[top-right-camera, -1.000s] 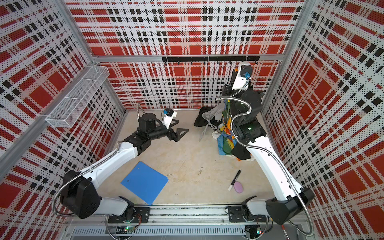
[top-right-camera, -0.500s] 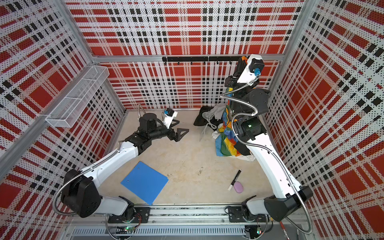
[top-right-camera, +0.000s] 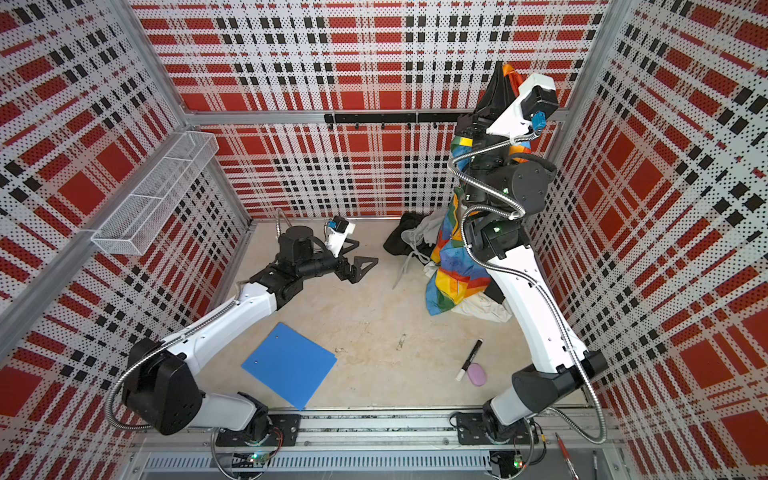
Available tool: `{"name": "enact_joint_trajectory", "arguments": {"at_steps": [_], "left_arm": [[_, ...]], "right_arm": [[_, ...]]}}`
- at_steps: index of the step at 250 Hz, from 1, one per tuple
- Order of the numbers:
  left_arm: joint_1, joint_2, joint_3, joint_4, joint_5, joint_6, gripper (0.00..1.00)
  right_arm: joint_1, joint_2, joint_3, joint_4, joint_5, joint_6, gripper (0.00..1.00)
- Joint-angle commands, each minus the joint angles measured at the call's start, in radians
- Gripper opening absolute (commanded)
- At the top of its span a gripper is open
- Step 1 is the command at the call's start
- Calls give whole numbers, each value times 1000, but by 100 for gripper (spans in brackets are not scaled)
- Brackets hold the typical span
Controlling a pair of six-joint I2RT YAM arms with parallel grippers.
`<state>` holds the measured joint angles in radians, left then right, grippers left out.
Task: Pick out a specific cloth from the pile
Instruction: 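Lift the rainbow jacket high out of the pile with the right gripper, then reach the left gripper to the hanging jacket and grasp its zipper edge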
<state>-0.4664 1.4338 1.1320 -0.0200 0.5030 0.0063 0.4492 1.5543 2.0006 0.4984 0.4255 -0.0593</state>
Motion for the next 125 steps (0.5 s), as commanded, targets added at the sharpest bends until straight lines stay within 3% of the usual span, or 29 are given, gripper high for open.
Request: {"name": "enact_joint_trajectory", "arguments": {"at_steps": [1, 69, 125], "left_arm": [[-7, 7, 32, 4, 23, 5, 100], [-6, 3, 8, 69, 103, -27, 98], [-75, -9, -89, 281, 154, -114, 99]], "right_arm": [[2, 12, 90, 142, -49, 4, 0], [2, 93, 244, 104, -93, 36, 0], [3, 4, 76, 111, -147, 151, 0]]}}
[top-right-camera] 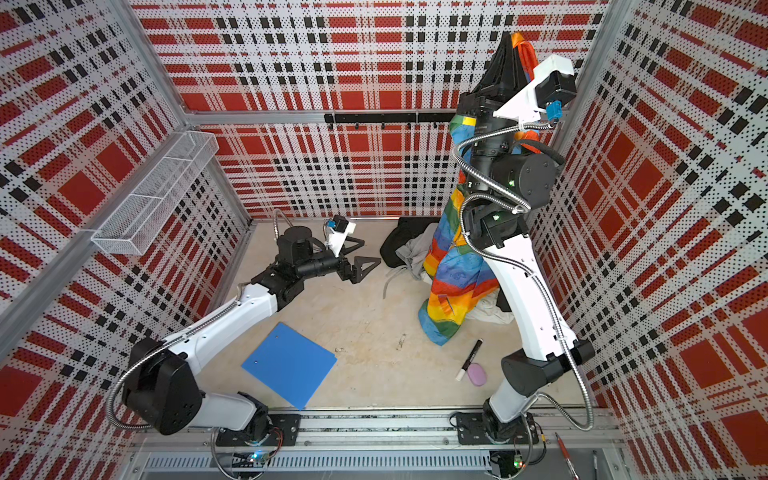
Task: Pick out a specific cloth from the pile
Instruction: 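Reach the left gripper to the hanging jacket and grasp its zipper edge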
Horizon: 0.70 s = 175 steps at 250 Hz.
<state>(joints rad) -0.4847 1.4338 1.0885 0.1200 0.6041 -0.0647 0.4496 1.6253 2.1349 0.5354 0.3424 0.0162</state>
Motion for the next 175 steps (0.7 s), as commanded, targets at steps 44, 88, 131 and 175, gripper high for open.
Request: {"name": "enact_joint_trajectory", "arguments": {"at_steps": [44, 88, 131, 175], "left_arm": [[-152, -18, -71, 162, 34, -6, 99], [-200, -15, -84, 182, -15, 2, 99], [-248, 28, -59, 254, -114, 1, 99], [-341, 119, 27, 279, -192, 55, 99]], "right_arm": [[4, -122, -177, 38, -80, 115, 0], [3, -171, -302, 61, -73, 155, 0], [4, -186, -319, 60, -84, 184, 0], [4, -211, -349, 60, -75, 188, 0]]}}
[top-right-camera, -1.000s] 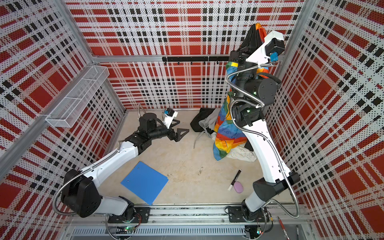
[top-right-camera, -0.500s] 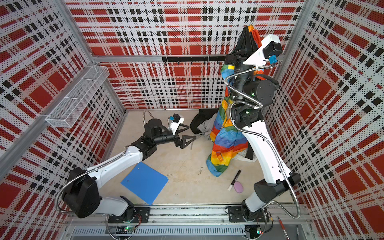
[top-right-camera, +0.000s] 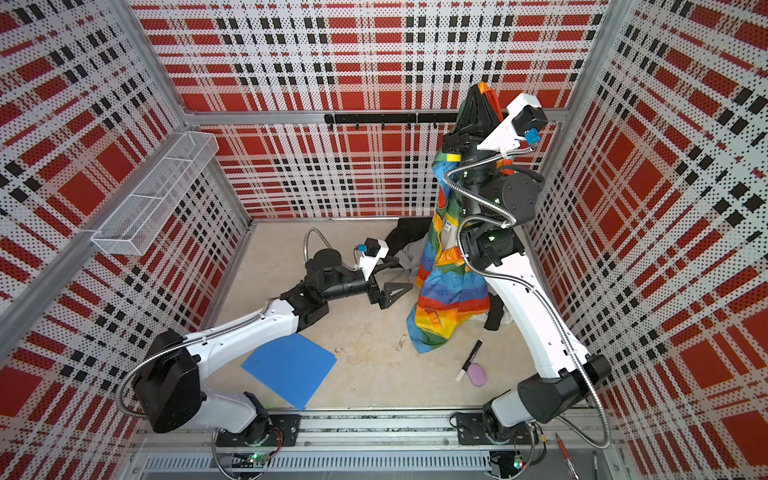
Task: Pick out a specific cloth from the pile
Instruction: 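Reach the left gripper to the hanging jacket and grasp its zipper edge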
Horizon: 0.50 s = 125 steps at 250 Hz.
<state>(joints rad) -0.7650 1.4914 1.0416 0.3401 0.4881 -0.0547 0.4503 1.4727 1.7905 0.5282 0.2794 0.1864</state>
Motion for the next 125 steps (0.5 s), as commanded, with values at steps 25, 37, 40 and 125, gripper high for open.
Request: {"name": "enact_joint_trajectory", "arguments": {"at_steps": [25, 37, 40, 125], "left_arm": [[-87, 143, 134, 59, -104, 37, 95], [-92, 182, 163, 59, -113, 24, 92], [-94, 190, 171, 59, -116, 21, 91], [-108, 272, 294, 97, -157, -28, 5]], "right_arm": [[4, -73, -10, 60, -16, 17, 0], [4, -85, -20, 58, -19, 16, 0], [4, -87, -22, 57, -19, 16, 0], [4, -218, -222, 46, 6, -30, 0]]}}
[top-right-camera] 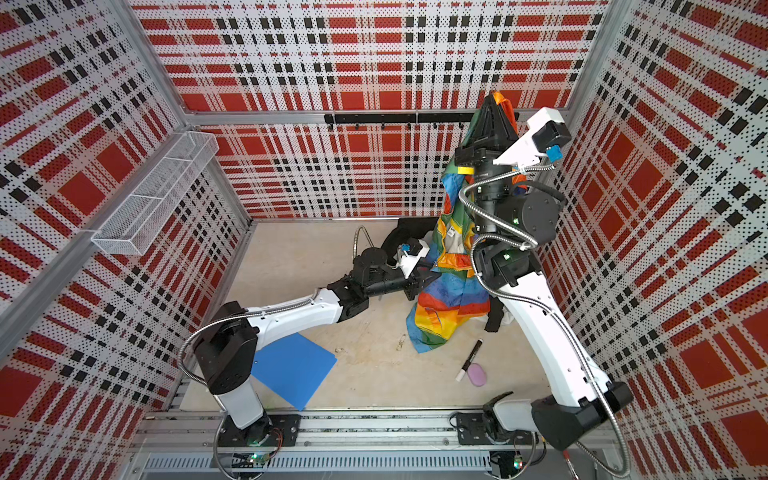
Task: Pick out a specific cloth from the pile
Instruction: 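Reach the left gripper to the hanging jacket and grasp its zipper edge, then lift the jacket with the left gripper while the right gripper releases and lowers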
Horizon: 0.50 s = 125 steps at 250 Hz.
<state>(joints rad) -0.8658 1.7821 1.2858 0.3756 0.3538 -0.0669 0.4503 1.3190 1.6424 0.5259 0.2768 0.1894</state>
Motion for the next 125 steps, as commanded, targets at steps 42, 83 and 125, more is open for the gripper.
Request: {"name": "enact_joint_trajectory", "arguments": {"at_steps": [42, 83, 125], "left_arm": [[5, -82, 52, 51, -91, 26, 0], [45, -146, 56, 45, -104, 36, 0], [79, -197, 66, 20, -114, 60, 0]], "right_arm": [[4, -173, -279, 37, 61, -35, 28], [4, -303, -512, -55, 79, -8, 78], [4, -434, -707, -181, 76, 12, 100]]}}
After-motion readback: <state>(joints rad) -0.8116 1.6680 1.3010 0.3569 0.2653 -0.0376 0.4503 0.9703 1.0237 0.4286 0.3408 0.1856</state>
